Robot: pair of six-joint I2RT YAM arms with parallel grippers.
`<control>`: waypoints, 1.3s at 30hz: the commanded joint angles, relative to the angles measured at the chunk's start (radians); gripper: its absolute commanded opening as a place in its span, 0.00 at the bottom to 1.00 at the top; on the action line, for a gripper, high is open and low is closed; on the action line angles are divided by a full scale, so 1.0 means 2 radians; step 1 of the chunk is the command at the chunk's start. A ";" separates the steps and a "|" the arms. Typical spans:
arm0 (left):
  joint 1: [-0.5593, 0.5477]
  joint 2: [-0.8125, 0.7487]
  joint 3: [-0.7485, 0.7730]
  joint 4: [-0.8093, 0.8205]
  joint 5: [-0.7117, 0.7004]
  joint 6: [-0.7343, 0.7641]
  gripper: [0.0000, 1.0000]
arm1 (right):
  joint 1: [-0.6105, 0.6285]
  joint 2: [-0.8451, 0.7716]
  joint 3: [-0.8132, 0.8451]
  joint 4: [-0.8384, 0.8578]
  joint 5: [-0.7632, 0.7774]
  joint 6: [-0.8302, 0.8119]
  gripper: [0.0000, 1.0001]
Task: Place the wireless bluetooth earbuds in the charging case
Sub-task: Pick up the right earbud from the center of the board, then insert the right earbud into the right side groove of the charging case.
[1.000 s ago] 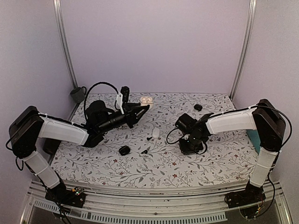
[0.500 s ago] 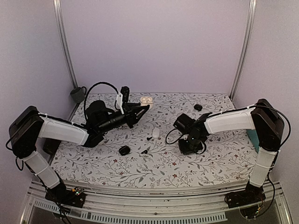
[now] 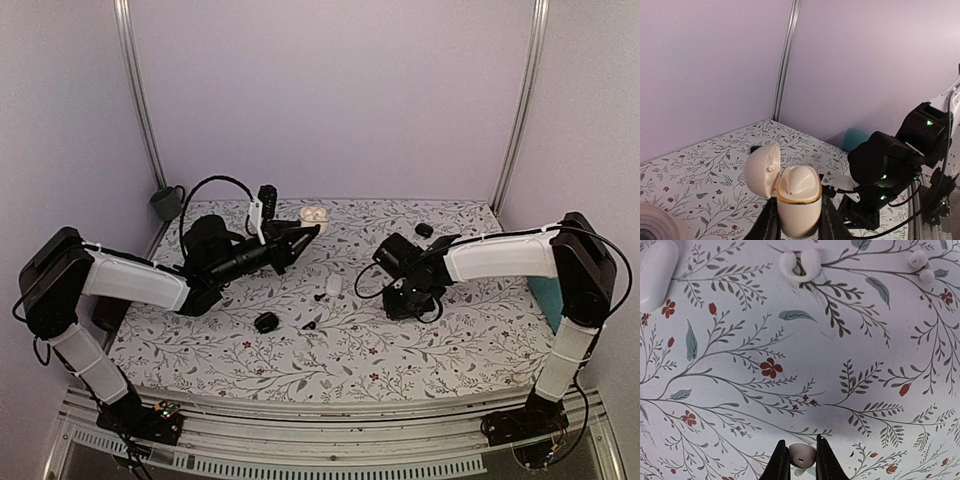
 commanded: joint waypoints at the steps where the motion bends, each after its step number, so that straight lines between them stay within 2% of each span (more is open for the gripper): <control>1: 0.008 0.007 0.002 0.005 0.006 -0.010 0.00 | 0.004 -0.049 0.017 0.028 0.032 0.003 0.13; 7: 0.010 0.030 0.005 0.019 0.013 -0.026 0.00 | 0.006 -0.097 0.025 0.068 0.053 -0.006 0.13; 18: 0.010 0.055 0.042 0.020 0.043 -0.037 0.00 | 0.035 -0.165 0.050 0.201 0.075 -0.086 0.13; 24: 0.006 0.055 0.054 0.014 0.057 -0.035 0.00 | 0.054 -0.162 0.066 0.266 0.071 -0.129 0.14; 30: 0.002 0.053 0.057 0.005 0.065 -0.030 0.00 | 0.057 -0.149 0.088 0.287 0.070 -0.147 0.14; 39: -0.007 0.055 0.072 0.005 0.090 -0.027 0.00 | 0.066 -0.140 0.076 0.339 0.047 -0.179 0.14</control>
